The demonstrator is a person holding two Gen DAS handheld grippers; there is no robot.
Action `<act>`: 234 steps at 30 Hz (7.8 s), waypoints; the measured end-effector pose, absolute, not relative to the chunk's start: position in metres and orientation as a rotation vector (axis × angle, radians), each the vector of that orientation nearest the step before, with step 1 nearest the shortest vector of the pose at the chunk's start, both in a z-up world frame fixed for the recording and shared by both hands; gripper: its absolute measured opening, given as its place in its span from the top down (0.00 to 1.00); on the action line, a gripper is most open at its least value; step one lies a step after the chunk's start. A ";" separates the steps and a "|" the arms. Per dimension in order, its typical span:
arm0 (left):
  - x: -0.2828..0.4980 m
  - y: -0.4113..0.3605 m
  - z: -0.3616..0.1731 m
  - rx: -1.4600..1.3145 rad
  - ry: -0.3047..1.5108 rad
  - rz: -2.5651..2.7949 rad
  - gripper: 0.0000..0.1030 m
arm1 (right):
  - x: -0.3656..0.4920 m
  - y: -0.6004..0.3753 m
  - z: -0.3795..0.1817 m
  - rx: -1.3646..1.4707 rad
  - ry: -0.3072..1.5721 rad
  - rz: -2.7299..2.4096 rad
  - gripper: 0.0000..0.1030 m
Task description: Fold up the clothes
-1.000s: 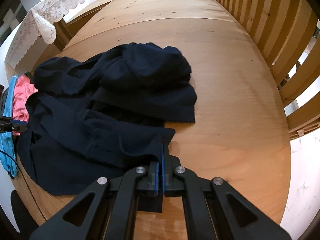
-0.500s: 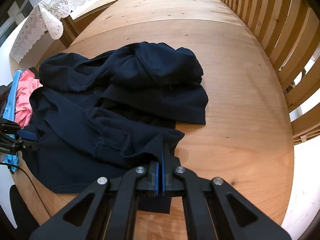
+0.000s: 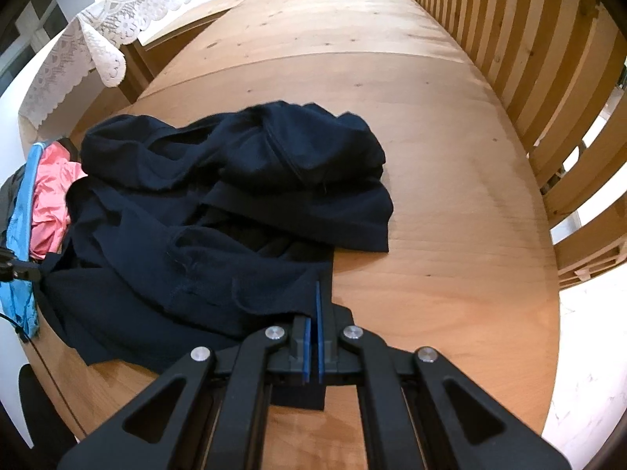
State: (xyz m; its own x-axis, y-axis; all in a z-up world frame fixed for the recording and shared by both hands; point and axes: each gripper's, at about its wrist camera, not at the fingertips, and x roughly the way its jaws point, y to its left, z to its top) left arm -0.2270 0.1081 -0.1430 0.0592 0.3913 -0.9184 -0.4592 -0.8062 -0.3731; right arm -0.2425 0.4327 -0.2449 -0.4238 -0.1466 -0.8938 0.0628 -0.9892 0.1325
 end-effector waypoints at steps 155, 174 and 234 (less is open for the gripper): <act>-0.015 -0.027 -0.149 -1.670 0.162 1.982 0.98 | 0.044 0.437 -0.221 1.818 -0.013 -2.664 0.93; 0.037 -0.055 -0.155 -1.831 0.361 1.724 0.94 | 0.094 0.396 -0.215 2.076 0.352 -2.213 0.81; -0.428 0.078 -0.209 -1.473 0.250 2.189 0.99 | -0.371 0.404 -0.238 1.719 0.135 -2.623 0.70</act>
State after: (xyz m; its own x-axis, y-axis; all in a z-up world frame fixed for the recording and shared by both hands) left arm -0.4285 0.0776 -0.2092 -0.3006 0.2905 -0.9084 -0.4880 -0.8652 -0.1152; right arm -0.3714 0.4037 -0.2385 -0.4002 0.0445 -0.9153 0.0496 -0.9963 -0.0701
